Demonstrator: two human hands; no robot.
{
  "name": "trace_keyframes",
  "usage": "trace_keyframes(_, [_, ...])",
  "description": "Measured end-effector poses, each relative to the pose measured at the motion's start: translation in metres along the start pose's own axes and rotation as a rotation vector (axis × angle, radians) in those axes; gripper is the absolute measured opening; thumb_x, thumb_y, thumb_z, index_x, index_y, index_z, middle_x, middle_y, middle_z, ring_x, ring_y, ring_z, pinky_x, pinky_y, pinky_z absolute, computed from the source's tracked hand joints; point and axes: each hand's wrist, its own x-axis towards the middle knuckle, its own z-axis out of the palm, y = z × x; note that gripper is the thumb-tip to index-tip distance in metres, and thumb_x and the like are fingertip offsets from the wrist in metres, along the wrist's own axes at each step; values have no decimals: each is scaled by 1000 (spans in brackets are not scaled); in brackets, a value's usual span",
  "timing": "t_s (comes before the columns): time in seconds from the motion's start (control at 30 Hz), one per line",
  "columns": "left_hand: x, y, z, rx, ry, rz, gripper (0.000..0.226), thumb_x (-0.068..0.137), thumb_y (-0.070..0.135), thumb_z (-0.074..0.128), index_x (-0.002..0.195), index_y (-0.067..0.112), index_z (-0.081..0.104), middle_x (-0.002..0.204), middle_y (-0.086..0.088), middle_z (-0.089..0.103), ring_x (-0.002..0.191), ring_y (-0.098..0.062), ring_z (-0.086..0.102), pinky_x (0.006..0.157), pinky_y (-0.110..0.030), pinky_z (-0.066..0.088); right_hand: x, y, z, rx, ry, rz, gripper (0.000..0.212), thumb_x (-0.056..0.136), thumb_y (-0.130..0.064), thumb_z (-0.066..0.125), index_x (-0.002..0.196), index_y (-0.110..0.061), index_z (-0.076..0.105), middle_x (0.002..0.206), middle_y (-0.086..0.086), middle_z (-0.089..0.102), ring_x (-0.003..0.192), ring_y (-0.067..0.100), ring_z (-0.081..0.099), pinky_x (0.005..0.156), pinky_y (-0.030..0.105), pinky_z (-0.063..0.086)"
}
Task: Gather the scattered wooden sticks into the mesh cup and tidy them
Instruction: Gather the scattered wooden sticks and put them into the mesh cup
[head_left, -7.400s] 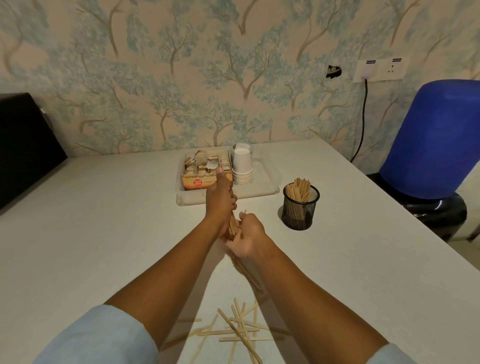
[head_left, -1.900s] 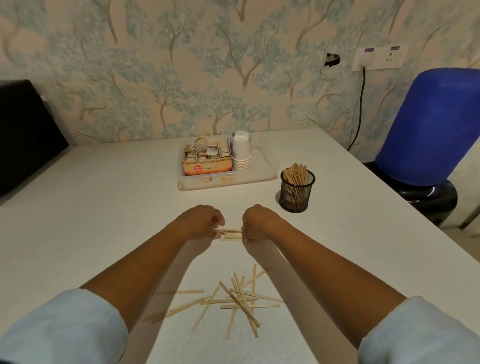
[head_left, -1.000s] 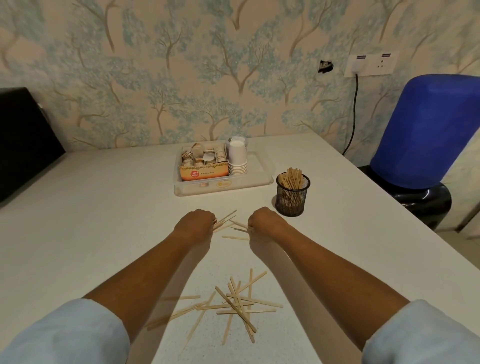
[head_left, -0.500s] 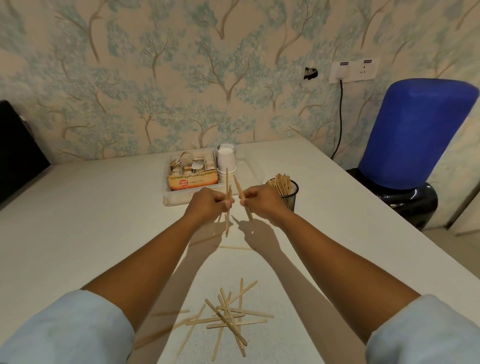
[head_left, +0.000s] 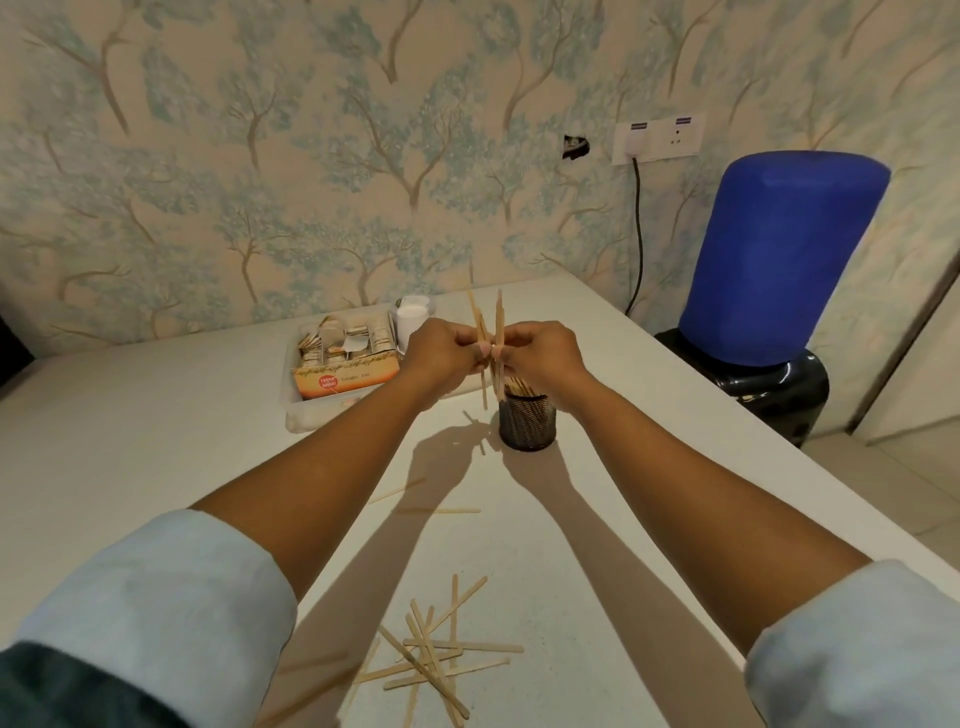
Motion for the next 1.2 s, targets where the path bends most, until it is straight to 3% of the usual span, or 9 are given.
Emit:
trace_keyframes(0.23, [20,18,25,37,2,64,14,92,10,69,100,14,80,96,-6,78,93,-19,74,93,-41,58,13,-1,-25,23,94,0,10,75,-18,83,84,-19,78,85,4,76,82,19,73,81,40,60])
trace_keyframes(0.43, [19,16,42,158,21,85,14,86,22,78,100,22,81,89,-3,78,89,-22,73,84,-46,60,13,10,-36,-105,116,3,22,73,-21,85,92,-13,80,88,3,76,84,16,72,80,33,60])
trace_keyframes(0.6, [16,7,51,231,-3,30,18,85,23,79,103,20,80,93,-3,77,92,-22,72,82,-42,60,10,20,-38,-270,59,11,24,73,-23,84,94,-13,80,91,4,76,86,17,70,78,32,59])
trace_keyframes(0.73, [19,2,49,250,36,-15,32,84,14,79,116,11,74,107,-6,76,100,-22,70,92,-42,57,13,24,-37,-421,59,46,28,79,-11,78,107,-8,75,111,8,72,99,21,68,86,35,58])
trace_keyframes(0.9, [22,0,37,224,125,-26,34,83,10,80,117,10,73,103,-5,76,100,-19,70,99,-37,53,13,18,-34,-461,71,13,29,83,-10,74,112,-8,73,117,9,70,106,21,66,93,36,55])
trace_keyframes(1.07, [15,-11,21,227,189,-31,25,85,11,76,109,17,76,87,6,71,92,-13,69,91,-30,54,4,8,-21,-419,44,-44,26,84,-9,72,110,-8,73,114,7,71,105,20,66,95,33,53])
trace_keyframes(1.2, [1,-26,6,232,208,-52,18,87,13,75,102,22,78,94,3,75,84,-11,65,80,-28,54,-8,4,-5,-428,-53,-64,23,82,-12,74,106,-11,75,106,6,73,96,19,68,90,32,55])
